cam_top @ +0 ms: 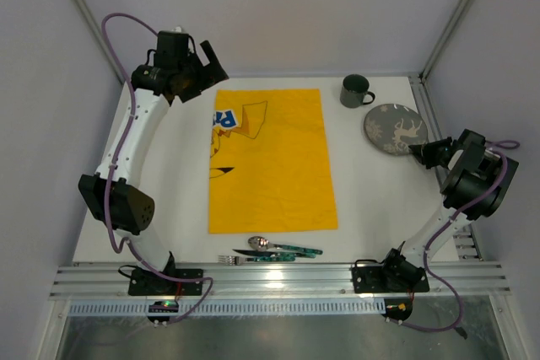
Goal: Set the dinner table for one person
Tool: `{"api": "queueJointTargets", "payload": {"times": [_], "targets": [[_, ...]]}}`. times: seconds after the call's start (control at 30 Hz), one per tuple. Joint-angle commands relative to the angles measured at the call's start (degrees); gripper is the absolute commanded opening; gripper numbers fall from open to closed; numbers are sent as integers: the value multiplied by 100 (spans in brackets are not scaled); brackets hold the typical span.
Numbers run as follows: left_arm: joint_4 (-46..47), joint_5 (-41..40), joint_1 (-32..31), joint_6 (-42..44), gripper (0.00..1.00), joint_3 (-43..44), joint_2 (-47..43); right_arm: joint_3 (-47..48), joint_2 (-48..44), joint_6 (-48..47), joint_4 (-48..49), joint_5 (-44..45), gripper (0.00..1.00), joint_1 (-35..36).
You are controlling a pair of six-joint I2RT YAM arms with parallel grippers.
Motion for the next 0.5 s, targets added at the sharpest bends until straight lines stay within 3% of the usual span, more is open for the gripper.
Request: {"api": "queueJointTargets", "payload": {"times": [0.0, 0.33, 0.47], "targets": [[44, -55, 5, -44, 99, -11, -280, 154, 225, -55, -55, -34, 9, -31], [0, -56, 5, -17, 99, -72, -280, 295, 383, 95, 24, -131, 12, -31], [26, -47, 5, -35, 99, -72, -271, 400, 453, 112, -20, -157, 34, -40]]}}
